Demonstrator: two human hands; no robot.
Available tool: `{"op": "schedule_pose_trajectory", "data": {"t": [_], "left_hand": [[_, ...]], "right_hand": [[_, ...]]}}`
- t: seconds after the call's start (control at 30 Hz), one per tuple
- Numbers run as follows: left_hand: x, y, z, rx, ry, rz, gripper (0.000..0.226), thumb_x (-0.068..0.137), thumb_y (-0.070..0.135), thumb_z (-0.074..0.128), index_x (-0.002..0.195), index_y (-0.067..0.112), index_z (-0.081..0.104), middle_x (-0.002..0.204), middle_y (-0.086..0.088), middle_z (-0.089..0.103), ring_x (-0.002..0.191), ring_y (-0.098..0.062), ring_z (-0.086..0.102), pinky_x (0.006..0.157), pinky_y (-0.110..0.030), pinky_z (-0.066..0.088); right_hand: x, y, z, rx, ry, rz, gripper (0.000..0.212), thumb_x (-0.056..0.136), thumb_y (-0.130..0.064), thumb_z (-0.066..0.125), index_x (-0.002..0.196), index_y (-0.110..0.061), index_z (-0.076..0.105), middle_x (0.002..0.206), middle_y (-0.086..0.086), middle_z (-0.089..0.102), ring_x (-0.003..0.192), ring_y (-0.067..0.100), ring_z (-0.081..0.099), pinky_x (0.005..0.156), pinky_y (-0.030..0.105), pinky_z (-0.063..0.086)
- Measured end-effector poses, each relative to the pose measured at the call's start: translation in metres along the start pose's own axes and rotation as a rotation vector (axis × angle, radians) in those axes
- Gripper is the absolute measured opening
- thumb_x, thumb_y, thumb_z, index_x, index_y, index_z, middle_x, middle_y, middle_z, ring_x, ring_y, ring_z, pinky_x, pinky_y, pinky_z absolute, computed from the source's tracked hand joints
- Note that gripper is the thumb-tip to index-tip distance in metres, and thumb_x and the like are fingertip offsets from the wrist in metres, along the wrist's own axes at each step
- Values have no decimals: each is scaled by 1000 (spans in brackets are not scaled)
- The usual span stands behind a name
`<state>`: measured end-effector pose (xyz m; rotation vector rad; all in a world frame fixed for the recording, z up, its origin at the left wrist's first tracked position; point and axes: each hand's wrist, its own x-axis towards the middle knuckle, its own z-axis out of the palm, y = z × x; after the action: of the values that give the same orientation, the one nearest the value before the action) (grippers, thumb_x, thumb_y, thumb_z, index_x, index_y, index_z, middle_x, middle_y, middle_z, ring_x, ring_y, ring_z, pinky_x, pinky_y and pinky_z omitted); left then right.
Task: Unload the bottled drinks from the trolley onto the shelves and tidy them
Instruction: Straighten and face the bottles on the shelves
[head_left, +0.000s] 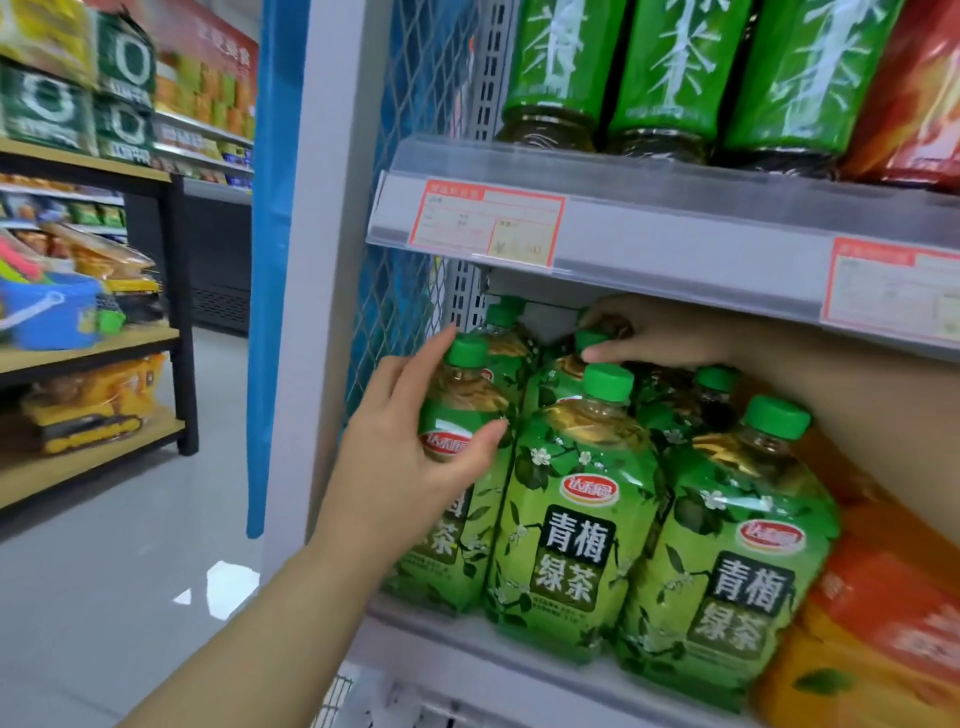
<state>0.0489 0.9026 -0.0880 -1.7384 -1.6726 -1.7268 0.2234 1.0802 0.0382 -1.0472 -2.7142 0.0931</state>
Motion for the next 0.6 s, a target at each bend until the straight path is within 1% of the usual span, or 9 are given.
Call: {"op": "schedule_pose_trajectory", "data": {"t": [0.07, 0.13, 0.2, 0.3, 0.33, 0.4, 0.43, 0.5, 0.6], "left_hand": [[0, 1, -1, 6, -4, 6, 74, 71, 61, 53, 139, 42, 31, 110, 14, 45, 105, 17, 41, 82, 7, 27], [1, 2, -2, 13, -6, 5, 73, 71, 61, 53, 138, 42, 32, 109, 15, 45, 104, 18, 41, 82, 7, 27], [1, 3, -3, 16, -2, 2, 73, 70, 61, 55, 137, 42, 33, 108, 20, 44, 104, 18, 41, 82, 7, 27], [0, 4, -4, 15, 4, 0, 71, 72, 54, 61, 137, 41, 34, 110, 22, 45, 105, 18, 41, 82, 7, 27], [0, 4, -5, 18, 4, 1, 71, 72, 53, 61, 137, 41, 34, 111, 20, 46, 105, 16, 42, 83, 7, 27], [0, 4, -6, 21, 5, 0, 70, 73, 54, 62, 136, 43, 34, 113, 18, 47, 105, 14, 43, 83, 7, 28], [0, 3, -6, 16, 7, 1, 70, 73, 55, 63, 136, 43, 34, 113, 18, 47, 105, 14, 44, 83, 6, 28], [-1, 3, -6, 3, 13, 9, 69, 74, 54, 65, 135, 44, 34, 111, 20, 48, 105, 15, 44, 83, 6, 29], [-1, 1, -5, -15, 19, 21, 70, 74, 52, 67, 135, 44, 35, 110, 22, 47, 103, 18, 44, 82, 5, 29]], "right_hand": [[-1, -4, 0, 50, -23, -20, 40, 88, -31, 58, 124, -17, 47, 120, 15, 60, 106, 21, 56, 74, 7, 38], [-5, -9, 0, 108, -45, -27, 37, 89, -24, 58, 122, -11, 48, 109, 16, 60, 96, 21, 57, 64, -1, 36], [-9, -9, -1, 156, -64, -29, 31, 89, -21, 59, 117, -11, 50, 102, 12, 57, 89, 16, 55, 61, -2, 36], [-9, -11, -2, 208, -90, -12, 27, 93, -32, 49, 112, -14, 54, 101, 1, 60, 89, 8, 59, 65, -2, 38], [-5, -12, -2, 230, -85, -12, 30, 96, -33, 41, 112, -11, 54, 101, 0, 61, 91, 7, 59, 65, -1, 39], [8, -9, 1, 259, -55, -41, 41, 100, -26, 30, 118, 5, 51, 115, 18, 59, 105, 27, 57, 68, 8, 43], [14, -9, 2, 263, -40, -58, 43, 100, -21, 30, 122, 11, 47, 122, 26, 55, 112, 35, 53, 67, 7, 42], [26, -12, 5, 247, -8, -79, 37, 97, -12, 41, 124, 12, 46, 126, 28, 51, 112, 30, 51, 65, -2, 38], [45, -12, 8, 228, -40, -103, 41, 90, -14, 57, 129, -5, 47, 130, 17, 50, 108, 14, 47, 64, -8, 34]]}}
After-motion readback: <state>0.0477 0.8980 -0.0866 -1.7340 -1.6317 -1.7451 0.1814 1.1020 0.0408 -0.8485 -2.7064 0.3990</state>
